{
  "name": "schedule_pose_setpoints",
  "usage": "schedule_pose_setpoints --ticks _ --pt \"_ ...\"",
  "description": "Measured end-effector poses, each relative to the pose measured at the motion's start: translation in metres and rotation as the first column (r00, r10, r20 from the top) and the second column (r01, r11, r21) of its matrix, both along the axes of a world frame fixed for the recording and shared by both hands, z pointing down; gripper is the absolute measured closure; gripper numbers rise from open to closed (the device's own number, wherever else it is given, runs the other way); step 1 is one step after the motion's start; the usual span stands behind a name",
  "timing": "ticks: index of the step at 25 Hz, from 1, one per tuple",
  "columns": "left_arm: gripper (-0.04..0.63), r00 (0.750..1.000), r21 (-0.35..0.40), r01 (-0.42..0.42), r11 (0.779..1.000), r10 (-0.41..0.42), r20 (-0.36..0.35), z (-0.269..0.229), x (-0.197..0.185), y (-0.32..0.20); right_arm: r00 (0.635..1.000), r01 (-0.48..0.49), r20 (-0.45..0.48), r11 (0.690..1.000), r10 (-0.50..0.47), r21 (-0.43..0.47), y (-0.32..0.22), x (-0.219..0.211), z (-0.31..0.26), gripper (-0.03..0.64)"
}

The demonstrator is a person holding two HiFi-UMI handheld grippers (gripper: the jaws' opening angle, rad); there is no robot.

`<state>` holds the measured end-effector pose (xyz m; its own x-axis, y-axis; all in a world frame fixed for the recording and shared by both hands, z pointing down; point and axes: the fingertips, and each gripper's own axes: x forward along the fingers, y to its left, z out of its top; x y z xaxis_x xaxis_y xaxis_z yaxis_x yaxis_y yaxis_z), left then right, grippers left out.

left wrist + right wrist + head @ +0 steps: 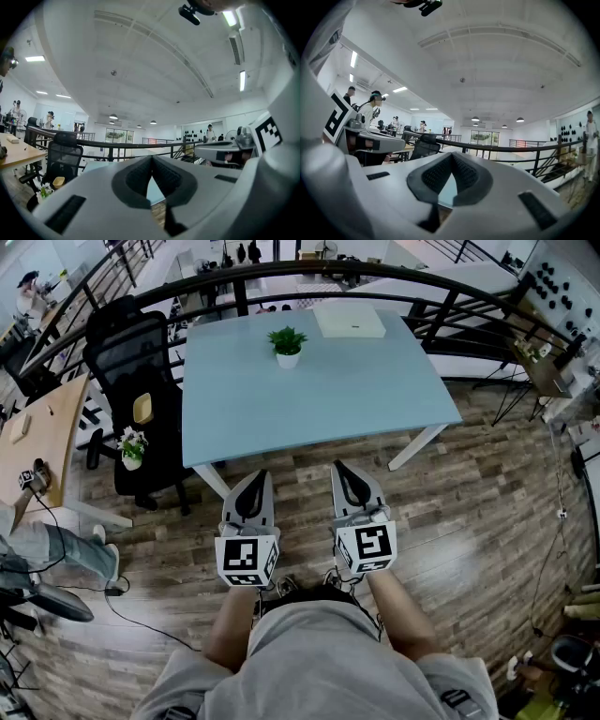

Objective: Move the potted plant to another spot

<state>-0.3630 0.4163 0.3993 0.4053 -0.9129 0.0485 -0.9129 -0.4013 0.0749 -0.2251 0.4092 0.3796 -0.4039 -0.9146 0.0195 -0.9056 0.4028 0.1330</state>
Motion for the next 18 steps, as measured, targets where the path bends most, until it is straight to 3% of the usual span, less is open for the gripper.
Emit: schedule_pose_setpoints --ticks 6,10,12,18 --pt "0.583 1.000 -0.031 -0.014 0.999 0.014 -0.005 0.013 -0.010 -0.008 1.000 0.015 0.004 1.000 -0.015 -0.002 0.000 -0.006 0.010 0.614" --pt "0.583 0.999 -0.075 -0.034 0.997 0.033 -0.004 0.034 -0.006 -0.009 1.000 0.002 -0.001 0.997 -0.002 -0.082 0.002 0.001 0.041 0.608" --pt "0.583 0.999 -0.094 -0.039 0.995 0.039 -0.005 0.043 -0.003 -0.012 1.000 0.017 -0.009 0.994 -0.018 -0.112 -0.001 0.003 0.051 0.539" --pt "0.583 1.000 -0.142 -0.026 0.990 0.026 0.001 0.070 -0.003 -0.036 0.999 0.030 -0.024 0.988 -0.034 -0.153 -0.036 0.005 0.081 0.503"
